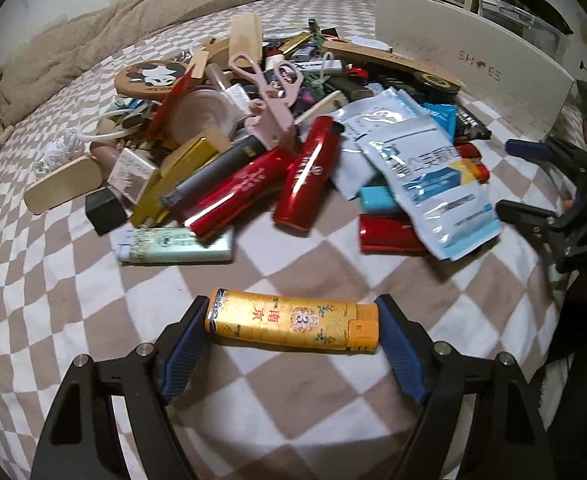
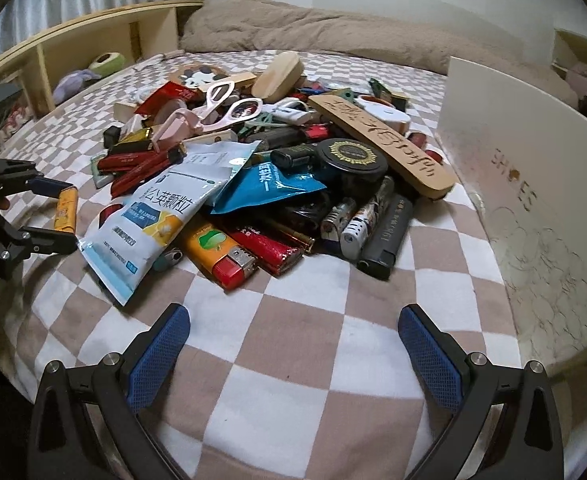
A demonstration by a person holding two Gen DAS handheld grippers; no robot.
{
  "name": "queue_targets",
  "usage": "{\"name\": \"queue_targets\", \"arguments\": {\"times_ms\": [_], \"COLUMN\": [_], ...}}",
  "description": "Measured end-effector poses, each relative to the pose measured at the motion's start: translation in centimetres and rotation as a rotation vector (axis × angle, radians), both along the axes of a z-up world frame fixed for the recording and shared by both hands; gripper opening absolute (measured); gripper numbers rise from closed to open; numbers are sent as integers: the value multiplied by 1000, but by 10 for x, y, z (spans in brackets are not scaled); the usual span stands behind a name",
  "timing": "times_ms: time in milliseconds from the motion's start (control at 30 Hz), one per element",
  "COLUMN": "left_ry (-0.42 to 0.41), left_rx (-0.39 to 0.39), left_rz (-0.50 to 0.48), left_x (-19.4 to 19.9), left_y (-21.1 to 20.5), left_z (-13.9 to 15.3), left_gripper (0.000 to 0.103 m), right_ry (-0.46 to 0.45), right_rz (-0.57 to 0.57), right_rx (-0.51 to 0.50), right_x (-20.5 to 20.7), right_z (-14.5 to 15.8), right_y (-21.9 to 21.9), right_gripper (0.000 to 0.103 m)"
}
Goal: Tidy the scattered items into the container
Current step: 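Close the left gripper on the yellow lighter and lift it, then lower the right gripper onto the white medicine packet while the left gripper holds the yellow lighter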
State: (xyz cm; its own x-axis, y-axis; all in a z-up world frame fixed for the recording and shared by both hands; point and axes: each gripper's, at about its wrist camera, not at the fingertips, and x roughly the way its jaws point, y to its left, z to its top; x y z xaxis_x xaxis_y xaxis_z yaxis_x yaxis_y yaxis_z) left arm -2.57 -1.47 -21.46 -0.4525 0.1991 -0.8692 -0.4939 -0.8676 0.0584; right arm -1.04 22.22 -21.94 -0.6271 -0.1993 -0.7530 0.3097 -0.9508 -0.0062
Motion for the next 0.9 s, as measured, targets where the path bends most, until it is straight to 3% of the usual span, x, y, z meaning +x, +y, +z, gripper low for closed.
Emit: {"name": "queue_targets", "arguments": {"times_ms": [167,433,567,900], "left_ry": [4,-6,-6,-9], "left_rx": [13,13,18,-4], "left_rz": [7,13,11,16], "left_x": [1,1,1,0], "left_y": [-6,-7,-7,-7], "left_z": [-1,0,0,1], "left_gripper": [82,82,81,82], "right_ry": [0,84,89,44], "right_rz": [-16,10,29,-37], "right_rx": [-36,-13,70,135], "right_x": [9,1,-7,-8], "right_z": [14,35,29,17], "right_y": [-18,-80,-110,-92], "right_gripper": [103,103,103,103]}}
